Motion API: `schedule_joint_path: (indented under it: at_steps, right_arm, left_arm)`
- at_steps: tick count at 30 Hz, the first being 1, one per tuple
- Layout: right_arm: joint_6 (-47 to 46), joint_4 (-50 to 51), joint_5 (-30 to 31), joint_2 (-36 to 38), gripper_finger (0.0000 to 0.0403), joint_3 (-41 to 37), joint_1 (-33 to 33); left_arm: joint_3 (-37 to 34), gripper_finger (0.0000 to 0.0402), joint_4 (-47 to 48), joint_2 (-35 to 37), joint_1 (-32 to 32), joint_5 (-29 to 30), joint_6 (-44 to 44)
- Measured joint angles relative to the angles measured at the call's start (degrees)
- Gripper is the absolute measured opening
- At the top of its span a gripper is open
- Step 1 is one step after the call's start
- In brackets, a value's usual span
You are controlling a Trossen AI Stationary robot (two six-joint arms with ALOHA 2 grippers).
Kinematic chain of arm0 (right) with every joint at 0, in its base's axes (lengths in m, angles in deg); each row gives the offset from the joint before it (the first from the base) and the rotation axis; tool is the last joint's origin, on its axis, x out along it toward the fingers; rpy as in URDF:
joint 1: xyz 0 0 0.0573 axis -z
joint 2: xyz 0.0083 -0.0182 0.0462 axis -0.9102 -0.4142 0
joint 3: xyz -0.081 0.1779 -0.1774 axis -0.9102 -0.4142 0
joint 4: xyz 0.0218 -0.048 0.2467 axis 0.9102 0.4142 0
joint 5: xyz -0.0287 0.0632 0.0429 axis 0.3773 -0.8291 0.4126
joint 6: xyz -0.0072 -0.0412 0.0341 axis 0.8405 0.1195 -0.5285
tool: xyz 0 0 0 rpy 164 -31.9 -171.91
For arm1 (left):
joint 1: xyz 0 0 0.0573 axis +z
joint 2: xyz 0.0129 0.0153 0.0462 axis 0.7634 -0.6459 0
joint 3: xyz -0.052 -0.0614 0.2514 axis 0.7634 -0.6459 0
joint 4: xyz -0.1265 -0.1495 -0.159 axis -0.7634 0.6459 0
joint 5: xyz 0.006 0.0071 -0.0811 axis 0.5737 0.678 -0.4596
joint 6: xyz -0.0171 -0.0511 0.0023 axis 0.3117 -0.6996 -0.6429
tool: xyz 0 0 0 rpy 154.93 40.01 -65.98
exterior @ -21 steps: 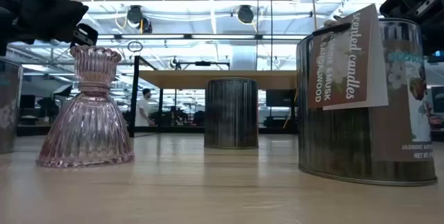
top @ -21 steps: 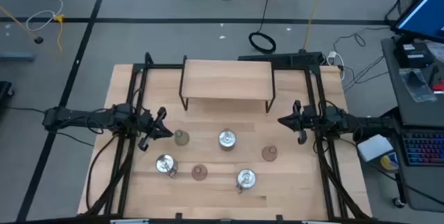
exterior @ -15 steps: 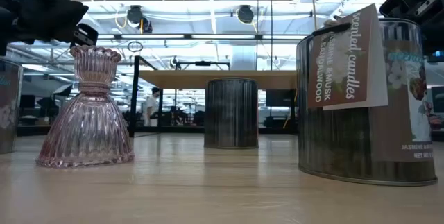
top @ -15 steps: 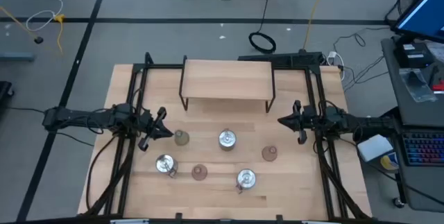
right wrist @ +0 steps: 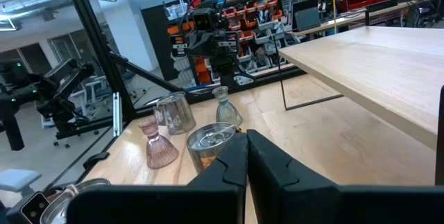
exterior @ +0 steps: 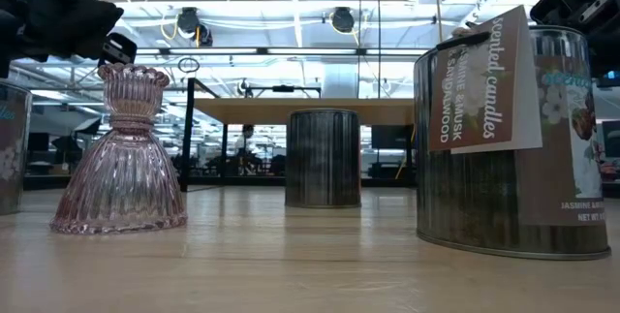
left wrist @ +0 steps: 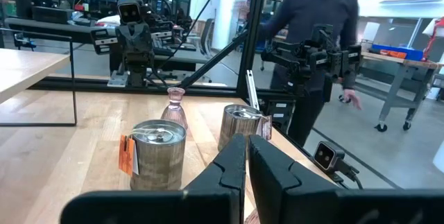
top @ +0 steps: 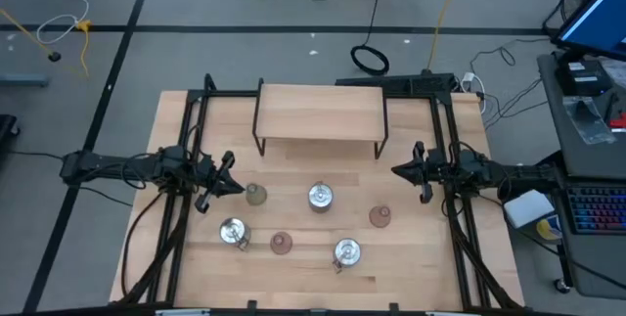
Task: Pick & Place candle stick holders
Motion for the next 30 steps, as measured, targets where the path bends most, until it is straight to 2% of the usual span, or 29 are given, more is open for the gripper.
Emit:
schedule_joint_path:
  at_steps: [14,22,25,30]
  right_arm:
    - [0.11,0.00,0.01,0.00,0.0000,0.02,0.00]
    - [22.37,-0.61,6.05,0.00,0.0000,0.00,0.04]
    - [24.46,-0.58,5.91,0.00,0.0000,0.01,0.04]
    - [22.70,-1.28,6.13,0.00,0.0000,0.00,0.04]
  left_arm:
    - [0.00,0.0019,0.00,0.01,-0.01,-0.01,0.00]
    - [0.00,0.0019,0.00,0.01,0.00,-0.01,-0.02]
    - [0.00,0.0019,-0.01,0.00,0.00,-0.01,-0.02]
    - [0.00,0.0019,0.00,-0.01,0.00,-0.01,-0.01]
